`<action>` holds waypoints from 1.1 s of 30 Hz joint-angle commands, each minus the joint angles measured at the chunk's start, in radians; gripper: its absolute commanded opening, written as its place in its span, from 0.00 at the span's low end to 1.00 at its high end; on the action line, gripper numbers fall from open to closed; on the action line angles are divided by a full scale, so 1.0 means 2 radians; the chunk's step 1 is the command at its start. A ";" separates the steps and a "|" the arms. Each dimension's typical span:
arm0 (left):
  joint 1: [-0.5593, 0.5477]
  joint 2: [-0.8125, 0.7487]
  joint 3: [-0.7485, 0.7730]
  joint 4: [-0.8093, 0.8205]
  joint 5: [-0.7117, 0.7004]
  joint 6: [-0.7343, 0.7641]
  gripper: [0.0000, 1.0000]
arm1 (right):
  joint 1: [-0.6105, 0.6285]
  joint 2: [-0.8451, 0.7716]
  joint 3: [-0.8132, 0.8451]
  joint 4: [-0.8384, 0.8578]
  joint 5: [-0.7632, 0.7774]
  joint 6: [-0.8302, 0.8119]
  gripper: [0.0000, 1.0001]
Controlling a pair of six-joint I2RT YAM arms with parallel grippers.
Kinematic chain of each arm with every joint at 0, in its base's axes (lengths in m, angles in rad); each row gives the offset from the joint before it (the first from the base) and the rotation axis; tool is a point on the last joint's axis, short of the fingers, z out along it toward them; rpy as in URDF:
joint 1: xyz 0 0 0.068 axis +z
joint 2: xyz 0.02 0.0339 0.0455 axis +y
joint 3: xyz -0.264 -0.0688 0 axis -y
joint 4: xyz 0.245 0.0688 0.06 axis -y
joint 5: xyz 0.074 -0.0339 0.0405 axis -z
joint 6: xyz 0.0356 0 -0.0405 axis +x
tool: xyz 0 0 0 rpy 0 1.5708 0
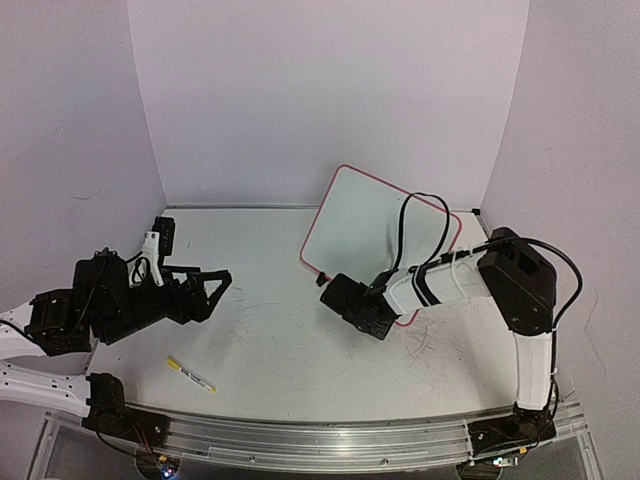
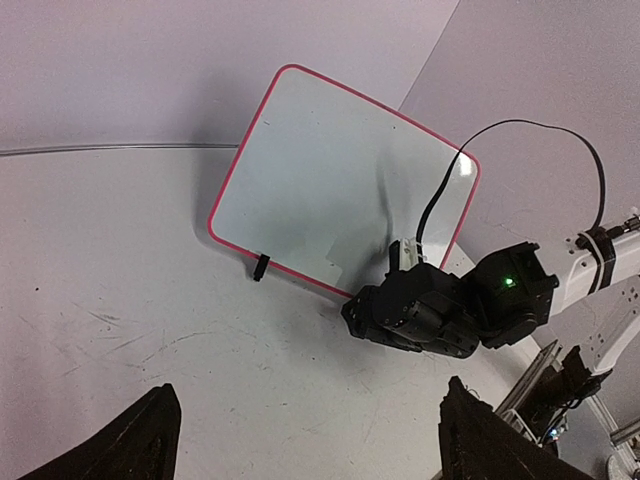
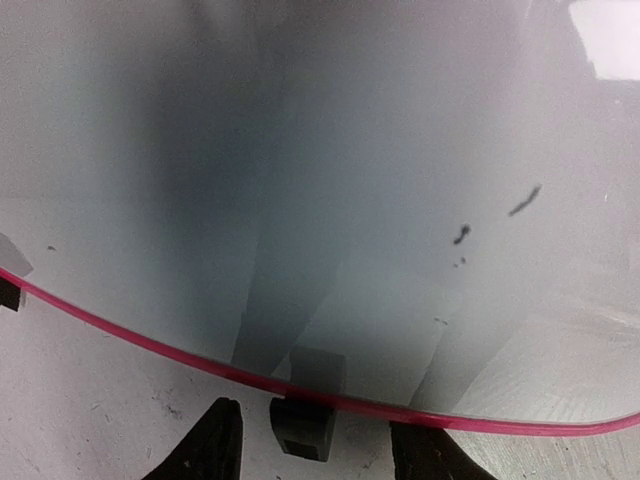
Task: Write a sentence on the whiteboard
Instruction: Adjust the whiteboard stand at the center of the board.
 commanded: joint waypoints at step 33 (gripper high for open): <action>0.001 0.195 0.101 0.055 -0.040 -0.007 0.93 | -0.026 -0.133 -0.289 0.435 -0.160 -0.548 0.00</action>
